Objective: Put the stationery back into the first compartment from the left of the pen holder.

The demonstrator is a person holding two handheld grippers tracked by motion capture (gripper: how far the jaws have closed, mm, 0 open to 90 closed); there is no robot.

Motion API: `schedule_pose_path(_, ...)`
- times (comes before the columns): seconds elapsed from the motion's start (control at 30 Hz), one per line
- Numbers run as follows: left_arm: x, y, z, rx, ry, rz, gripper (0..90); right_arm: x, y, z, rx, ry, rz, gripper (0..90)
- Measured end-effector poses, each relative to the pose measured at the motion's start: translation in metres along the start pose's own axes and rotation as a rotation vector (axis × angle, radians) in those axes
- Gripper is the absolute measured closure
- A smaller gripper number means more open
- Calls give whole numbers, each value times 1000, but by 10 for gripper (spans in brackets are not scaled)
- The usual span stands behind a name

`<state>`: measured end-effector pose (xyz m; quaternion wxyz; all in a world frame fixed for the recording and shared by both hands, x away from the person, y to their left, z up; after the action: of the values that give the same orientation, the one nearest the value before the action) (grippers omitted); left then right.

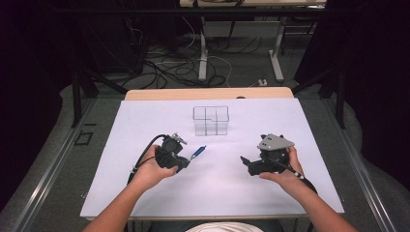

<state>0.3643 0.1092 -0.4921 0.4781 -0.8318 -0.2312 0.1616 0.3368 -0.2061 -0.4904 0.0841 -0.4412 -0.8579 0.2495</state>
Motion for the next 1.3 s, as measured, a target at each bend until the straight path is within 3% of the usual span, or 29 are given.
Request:
schedule_pose_path(0.3, -8, 5, -10, -2, 22, 22, 795, 17, 4, -3, 7, -196, -18, 122)
schedule_pose_path(0.5, -12, 8, -16, 2, 35, 37, 794, 24, 5, -2, 11, -340, 0, 190)
schedule_pose_path(0.77, -16, 11, -24, 3, 52, 55, 795, 40, 11, -2, 24, -582, 18, 286)
schedule_pose_path(0.93, -18, 12, -26, 0, 31, 71, 795, 49, 17, -4, 12, -735, 12, 310)
schedule_pose_path(0.97, -17, 12, -26, 6, 51, 63, 794, 51, 19, -5, 7, -772, 5, 322)
schedule_pose_path(1.0, -17, 11, -26, 8, 47, 67, 795, 54, 20, -4, 15, -771, 8, 330)
schedule_pose_path(1.07, -16, 11, -27, 10, 46, 70, 794, 58, 25, -4, 10, -815, -5, 344)
schedule_pose_path(1.2, -14, 11, -27, 8, 37, 78, 795, 64, 34, -5, 39, -959, -3, 352)
schedule_pose_path(1.3, -12, 11, -28, 10, 38, 78, 795, 70, 40, -3, 28, -1055, -6, 362)
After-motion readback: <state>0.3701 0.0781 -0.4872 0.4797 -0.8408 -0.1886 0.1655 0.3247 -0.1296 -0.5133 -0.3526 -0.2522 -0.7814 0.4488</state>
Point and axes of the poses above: each handheld gripper's, and its own axes: y roughly forward along the jaws, z roughly out of its underside, x roughly to its left, the point moved 1 cm from there along y, roughly forward along the jaws, and after that the axes turned 9 degrees about y, right-handed, at the moved point
